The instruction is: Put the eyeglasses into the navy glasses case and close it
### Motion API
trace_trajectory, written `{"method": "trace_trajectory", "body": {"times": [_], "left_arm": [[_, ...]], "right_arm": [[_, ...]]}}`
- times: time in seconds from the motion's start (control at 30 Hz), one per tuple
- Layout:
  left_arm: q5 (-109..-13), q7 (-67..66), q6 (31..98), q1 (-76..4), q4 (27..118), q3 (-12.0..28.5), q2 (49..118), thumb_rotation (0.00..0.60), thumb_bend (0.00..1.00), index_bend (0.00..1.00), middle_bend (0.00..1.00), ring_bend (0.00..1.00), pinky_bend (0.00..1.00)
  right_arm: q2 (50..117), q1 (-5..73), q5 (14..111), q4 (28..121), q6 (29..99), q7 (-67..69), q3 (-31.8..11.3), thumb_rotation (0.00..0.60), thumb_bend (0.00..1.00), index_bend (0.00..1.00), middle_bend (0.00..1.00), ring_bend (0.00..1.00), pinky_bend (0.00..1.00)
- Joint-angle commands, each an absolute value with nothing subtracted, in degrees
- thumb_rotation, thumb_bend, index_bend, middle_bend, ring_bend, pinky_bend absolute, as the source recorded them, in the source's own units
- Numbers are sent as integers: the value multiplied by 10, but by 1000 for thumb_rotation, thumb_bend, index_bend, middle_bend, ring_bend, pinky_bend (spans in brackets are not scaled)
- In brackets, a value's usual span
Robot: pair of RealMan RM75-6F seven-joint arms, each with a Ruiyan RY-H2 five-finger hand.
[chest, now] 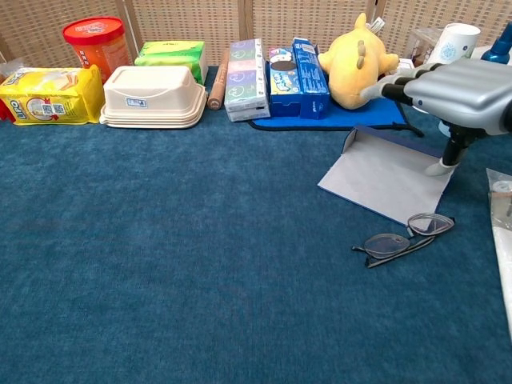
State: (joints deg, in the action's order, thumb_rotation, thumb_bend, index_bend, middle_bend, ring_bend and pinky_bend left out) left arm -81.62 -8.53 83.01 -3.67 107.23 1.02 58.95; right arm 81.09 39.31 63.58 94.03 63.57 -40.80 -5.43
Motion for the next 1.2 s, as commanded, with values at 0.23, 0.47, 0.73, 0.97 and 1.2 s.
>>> {"method": "trace_trajectory", "body": {"times": [0.23,0.47,0.73,0.97,1.2], "left_arm": [[-815,-79,825,-42,1081,15,571,600,282,161,92,53,0],[-814,-75,815,-50,1094,18,558,600,282,164,88,53,0],[-819,-77,817,-53,1106,20,546,600,282,173,88,53,0],[-817,-77,813,-54,1109,18,545,600,283,174,87,53,0],[-818,-80,813,-55,1110,17,547,600,282,173,86,53,0]], "right_arm": [[729,383,591,1124,624,-436,-35,600,315,207,118,53,90],[741,390,575,1142,617,-472,-7,600,328,244,123,53,92],[772,390,581,1125,628,-489,10,600,327,273,126,53,94],[784,382,589,1120,644,-500,23,600,329,275,126,53,94],[792,371,599,1109,653,-497,35,600,328,280,126,53,95]]}}
